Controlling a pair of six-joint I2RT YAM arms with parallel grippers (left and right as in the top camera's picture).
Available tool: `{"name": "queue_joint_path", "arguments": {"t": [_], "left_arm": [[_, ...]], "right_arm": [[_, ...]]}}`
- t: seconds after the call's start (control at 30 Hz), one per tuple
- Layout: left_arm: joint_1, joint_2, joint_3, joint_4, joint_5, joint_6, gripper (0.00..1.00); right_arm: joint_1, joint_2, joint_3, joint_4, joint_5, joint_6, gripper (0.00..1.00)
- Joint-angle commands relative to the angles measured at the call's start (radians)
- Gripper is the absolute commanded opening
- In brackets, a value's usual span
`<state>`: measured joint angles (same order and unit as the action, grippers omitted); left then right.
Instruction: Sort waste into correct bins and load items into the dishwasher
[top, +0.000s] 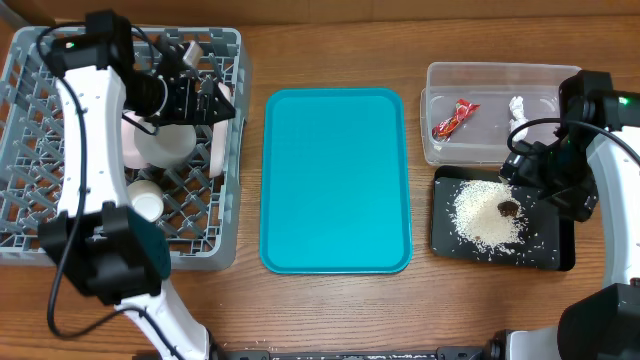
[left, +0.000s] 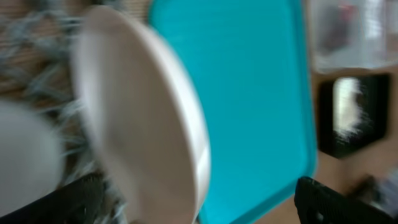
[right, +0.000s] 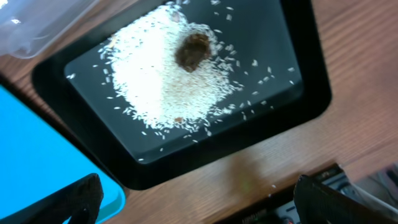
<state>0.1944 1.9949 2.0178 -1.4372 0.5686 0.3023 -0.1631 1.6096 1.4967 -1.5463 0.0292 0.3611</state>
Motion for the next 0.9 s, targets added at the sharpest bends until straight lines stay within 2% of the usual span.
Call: {"name": "queue_joint_path", "arguments": {"t": [0.0, 0.13, 0.37, 0.47, 0.67, 0.87], "left_arm": [[-0.008, -0.148, 0.037, 0.012, -0.249, -0.182, 1.00], [-0.029, -0.219, 0.037, -0.006, -0.393, -0.322, 1.00], [-0.117, -0.249, 0.029, -0.043, -0.505, -0.366, 1.00], [-0.143, -0.240, 0.019, -0.093, -0.536, -0.377, 1.00], [-0.150, -0.238, 0.019, -0.245, -0.535, -0.373, 1.00], [-0.166, -0.301, -0.064, -0.253, -0.478, -0.348, 1.00]], "right_arm": [[0.004, -0.009, 0.003, 0.035, -0.129, -0.106, 1.00], [0.039, -0.014, 0.007, 0.121, -0.278, -0.193, 1.00], [0.167, -0.016, 0.031, 0.427, -0.300, -0.213, 1.00], [0.195, -0.014, 0.031, 0.496, -0.273, -0.213, 1.00], [0.179, -0.014, 0.031, 0.375, -0.187, -0.212, 1.00], [0.135, -0.033, 0.022, 0.270, -0.187, -0.205, 1.00]]}}
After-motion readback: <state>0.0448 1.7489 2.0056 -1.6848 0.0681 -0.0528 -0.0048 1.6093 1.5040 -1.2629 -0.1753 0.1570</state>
